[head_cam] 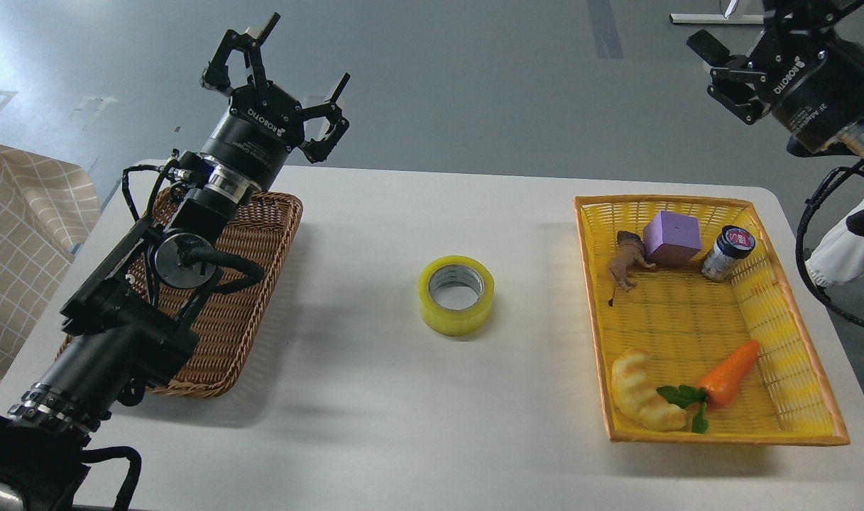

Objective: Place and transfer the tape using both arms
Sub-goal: 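Release the tape roll and raise the right gripper away, then reach the left gripper toward the tape roll on the table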

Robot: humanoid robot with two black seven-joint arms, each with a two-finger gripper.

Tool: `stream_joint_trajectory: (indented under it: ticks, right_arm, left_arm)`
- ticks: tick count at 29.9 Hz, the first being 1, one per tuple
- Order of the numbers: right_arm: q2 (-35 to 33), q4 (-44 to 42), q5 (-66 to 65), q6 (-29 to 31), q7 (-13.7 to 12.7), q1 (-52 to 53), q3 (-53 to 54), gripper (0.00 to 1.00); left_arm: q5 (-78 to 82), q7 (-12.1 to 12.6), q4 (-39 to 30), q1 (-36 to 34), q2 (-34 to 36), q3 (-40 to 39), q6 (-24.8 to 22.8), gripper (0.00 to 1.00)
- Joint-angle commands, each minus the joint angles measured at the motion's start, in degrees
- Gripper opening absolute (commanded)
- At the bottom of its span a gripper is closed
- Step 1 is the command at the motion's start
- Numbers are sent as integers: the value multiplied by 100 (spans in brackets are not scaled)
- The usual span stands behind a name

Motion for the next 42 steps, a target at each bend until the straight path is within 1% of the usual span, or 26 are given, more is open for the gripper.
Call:
stream_joint_trajectory:
  ticks: [1, 3, 4, 8, 10, 14, 18, 21, 26, 30, 36, 37, 38, 40, 42]
  right_arm:
    - [460, -417, 597, 1, 18, -47, 618, 100]
    - [619, -679, 1228, 1, 27, -126, 855, 100]
    - [619, -681, 1232, 1, 27, -127, 856, 100]
    - [628, -1110, 2415, 1, 18, -214, 891, 100]
    - [637, -1225, 2942, 1, -17, -267, 874, 100]
    - [681, -1270, 3595, 1, -26, -521, 821, 100]
    - [1023, -1270, 3605, 1, 27, -812, 891, 100]
    - [1103, -1278, 3605, 1, 27, -909, 883, 100]
    - [1252, -1595, 3631, 1, 36, -848, 891, 100]
    - [1349, -1551, 3631, 1, -8, -839, 865, 100]
    - [1375, -1507, 3631, 1, -26, -724, 803, 100]
    - [1375, -1498, 3631, 1, -35, -724, 795, 100]
    - [1375, -1498, 3631, 1, -35, -724, 795, 100]
    - [1375, -1489, 3631, 1, -35, -724, 795, 100]
    - [1375, -1489, 3631, 1, -35, -733, 786, 100]
  left_arm:
    - [6, -1, -1, -7, 8, 10, 0, 98]
    - [15, -1, 8, -8, 26, 10, 0, 98]
    - [15, -1, 8, -8, 26, 10, 0, 98]
    - [24, 8, 8, -8, 61, 10, 0, 98]
    - [24, 8, 17, -8, 69, 10, 0, 98]
    - [24, 8, 34, 10, 96, 10, 0, 98]
    - [33, 16, 43, 19, 87, 19, 0, 98]
    - [33, 25, 43, 19, 87, 19, 0, 98]
    - [103, 25, 61, -16, 87, 19, 0, 98]
    - [550, -10, 61, -8, 61, 19, 0, 98]
    - [1859, -27, 26, -34, 8, 19, 0, 98]
    - [2287, -62, -35, -34, -9, 19, 0, 98]
    - [2527, -124, -62, -34, -10, 27, 118, 98]
    - [3517, -509, -394, 19, -10, 80, 609, 98]
    - [4177, -660, -623, 36, 34, 263, 865, 98]
